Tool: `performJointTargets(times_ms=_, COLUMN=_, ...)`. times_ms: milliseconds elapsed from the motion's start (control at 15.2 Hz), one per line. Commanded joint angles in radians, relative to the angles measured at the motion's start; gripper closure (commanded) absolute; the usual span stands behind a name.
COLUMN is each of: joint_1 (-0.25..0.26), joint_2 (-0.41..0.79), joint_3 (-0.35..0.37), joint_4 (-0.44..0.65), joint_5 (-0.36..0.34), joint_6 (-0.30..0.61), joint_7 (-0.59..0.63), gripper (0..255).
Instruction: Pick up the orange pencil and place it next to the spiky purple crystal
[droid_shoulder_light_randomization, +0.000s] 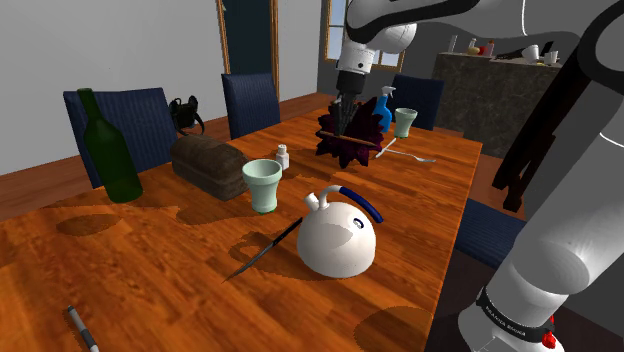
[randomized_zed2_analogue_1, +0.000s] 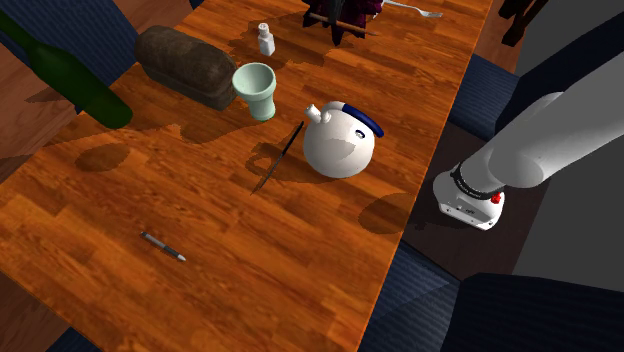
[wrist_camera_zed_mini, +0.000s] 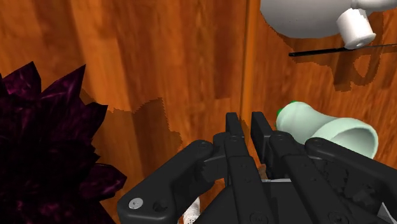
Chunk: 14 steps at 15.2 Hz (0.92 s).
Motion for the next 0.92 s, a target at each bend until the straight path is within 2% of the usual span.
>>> performJointTargets(times_ms=0, joint_1=0.000, joint_2=0.003, joint_3=0.000, joint_4=-0.022, joint_5=0.001, joint_6=0.025, joint_7=-0.005, gripper=255)
performJointTargets(times_ms=858, joint_1=0.004, joint_2=0.026, joint_3=0.005, joint_4=-0.169, joint_5=0.012, joint_6=0.192, joint_7=-0.040, gripper=255)
